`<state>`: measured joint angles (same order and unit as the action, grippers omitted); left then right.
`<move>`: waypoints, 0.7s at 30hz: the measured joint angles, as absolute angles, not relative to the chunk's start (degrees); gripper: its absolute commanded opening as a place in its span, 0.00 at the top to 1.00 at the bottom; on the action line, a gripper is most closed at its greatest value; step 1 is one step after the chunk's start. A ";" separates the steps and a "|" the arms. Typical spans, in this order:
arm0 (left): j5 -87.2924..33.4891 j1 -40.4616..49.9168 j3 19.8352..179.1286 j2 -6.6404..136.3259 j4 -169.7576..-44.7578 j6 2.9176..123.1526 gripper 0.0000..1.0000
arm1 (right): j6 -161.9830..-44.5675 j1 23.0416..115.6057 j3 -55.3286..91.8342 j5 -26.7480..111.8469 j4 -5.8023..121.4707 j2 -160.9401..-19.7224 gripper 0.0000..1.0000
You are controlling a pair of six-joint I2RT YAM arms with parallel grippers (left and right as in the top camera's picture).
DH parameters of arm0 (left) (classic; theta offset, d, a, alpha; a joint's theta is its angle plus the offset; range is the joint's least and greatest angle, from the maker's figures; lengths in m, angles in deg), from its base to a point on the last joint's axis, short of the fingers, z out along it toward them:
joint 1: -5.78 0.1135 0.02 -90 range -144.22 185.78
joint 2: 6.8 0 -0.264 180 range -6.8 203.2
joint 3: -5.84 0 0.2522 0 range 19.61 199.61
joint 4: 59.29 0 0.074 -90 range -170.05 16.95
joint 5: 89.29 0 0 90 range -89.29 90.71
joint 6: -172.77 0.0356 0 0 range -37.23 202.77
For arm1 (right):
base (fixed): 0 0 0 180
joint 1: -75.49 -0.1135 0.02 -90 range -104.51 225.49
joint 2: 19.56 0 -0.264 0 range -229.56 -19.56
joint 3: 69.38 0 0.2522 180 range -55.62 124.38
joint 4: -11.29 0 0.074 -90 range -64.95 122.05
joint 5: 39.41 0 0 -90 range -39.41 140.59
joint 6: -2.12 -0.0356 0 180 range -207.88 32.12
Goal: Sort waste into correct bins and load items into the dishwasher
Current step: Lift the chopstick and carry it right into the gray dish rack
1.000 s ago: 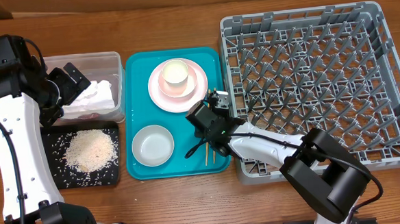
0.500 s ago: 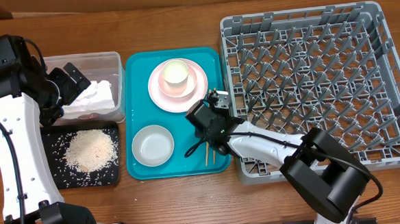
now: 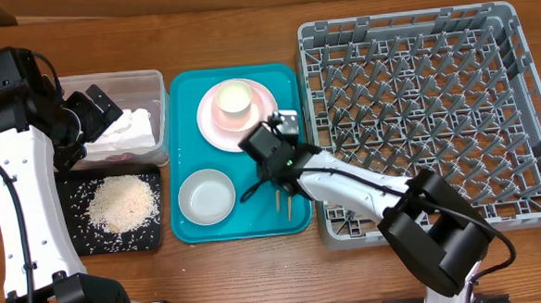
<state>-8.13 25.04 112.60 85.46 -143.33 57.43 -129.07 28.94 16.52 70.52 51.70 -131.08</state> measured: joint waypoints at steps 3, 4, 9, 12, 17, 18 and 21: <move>-8.13 25.04 112.60 85.46 -143.33 57.43 0.00 | -127.73 28.94 20.08 69.99 54.65 -131.02 0.96; -8.15 25.04 112.62 85.46 -143.33 57.43 0.00 | -127.41 28.94 21.06 69.82 55.79 -130.89 0.96; -8.13 25.04 112.60 85.46 -143.33 57.43 0.00 | -126.07 29.77 23.36 69.14 61.32 -128.18 0.96; -8.13 25.04 112.60 85.46 -143.33 57.43 0.00 | -124.24 32.09 23.73 68.85 63.92 -125.66 0.96; -8.13 25.04 112.60 85.46 -143.33 57.43 0.00 | -118.84 37.20 23.88 68.94 65.15 -120.61 0.96; -8.13 25.04 112.60 85.46 -143.33 57.43 0.00 | -117.31 38.19 23.88 68.96 65.32 -119.46 0.96; -8.13 25.04 112.60 85.46 -143.33 57.43 0.00 | -113.68 40.72 24.12 68.99 66.72 -116.85 0.96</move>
